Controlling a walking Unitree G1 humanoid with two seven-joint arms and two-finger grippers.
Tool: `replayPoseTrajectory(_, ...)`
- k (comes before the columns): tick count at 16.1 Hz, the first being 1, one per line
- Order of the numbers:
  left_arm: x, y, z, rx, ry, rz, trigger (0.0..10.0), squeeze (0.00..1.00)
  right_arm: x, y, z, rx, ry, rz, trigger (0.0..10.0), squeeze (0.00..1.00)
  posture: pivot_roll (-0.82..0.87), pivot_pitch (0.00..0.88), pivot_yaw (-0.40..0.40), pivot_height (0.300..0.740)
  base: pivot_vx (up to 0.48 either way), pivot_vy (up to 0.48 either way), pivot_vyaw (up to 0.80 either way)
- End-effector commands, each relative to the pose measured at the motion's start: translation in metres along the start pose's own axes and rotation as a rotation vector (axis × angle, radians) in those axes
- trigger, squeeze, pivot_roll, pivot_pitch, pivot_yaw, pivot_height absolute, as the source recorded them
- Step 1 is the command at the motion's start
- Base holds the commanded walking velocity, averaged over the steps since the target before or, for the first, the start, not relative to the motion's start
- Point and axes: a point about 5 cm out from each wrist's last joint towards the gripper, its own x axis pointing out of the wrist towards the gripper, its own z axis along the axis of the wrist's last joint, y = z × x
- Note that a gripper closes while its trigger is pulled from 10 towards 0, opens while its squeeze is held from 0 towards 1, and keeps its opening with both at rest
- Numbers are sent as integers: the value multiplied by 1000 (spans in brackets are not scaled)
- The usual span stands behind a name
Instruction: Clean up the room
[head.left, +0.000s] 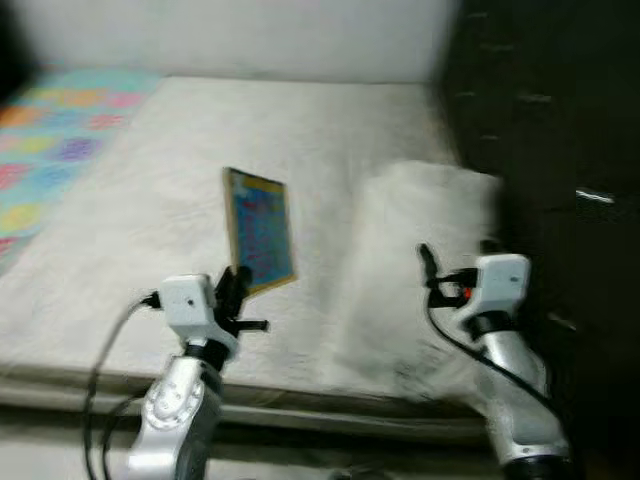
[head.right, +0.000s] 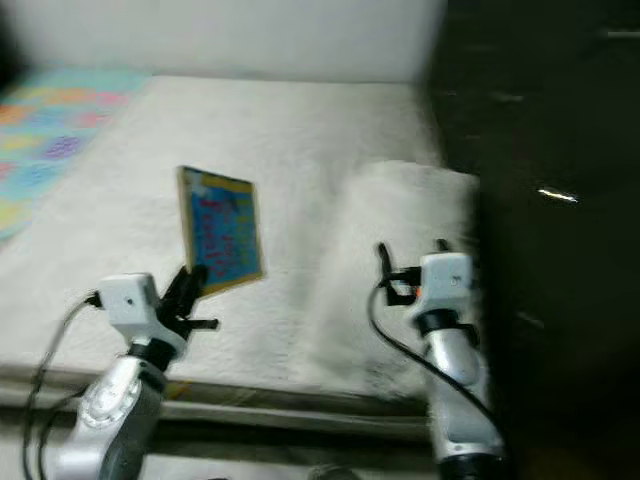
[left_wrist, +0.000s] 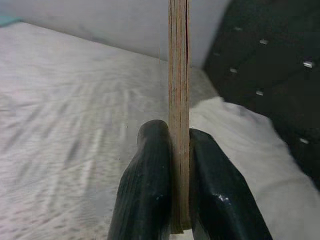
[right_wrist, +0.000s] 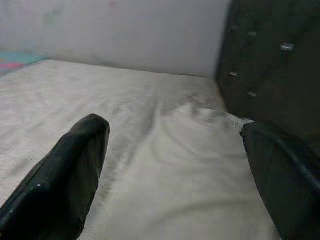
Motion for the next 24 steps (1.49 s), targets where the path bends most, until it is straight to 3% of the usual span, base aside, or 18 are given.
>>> replayPoseTrajectory(1, 0, -2, 11, 13, -61, -21, 10000, 0, 1, 2, -1, 4, 8, 10, 10000, 0, -127, 82, 18, 740, 0, 0, 0)
replayPoseTrajectory(16, -1, -4, 10, 25, -60, -36, 10000, 0, 2, 3, -2, -1, 8, 13, 10000, 0, -127, 86, 17, 740, 271, 0, 0)
replayPoseTrajectory(24, 0, 0, 6, 28, -34, 9, 10000, 0, 2, 0, -3, -7, 13, 6, 10000, 0, -127, 88, 17, 740, 0, 0, 0)
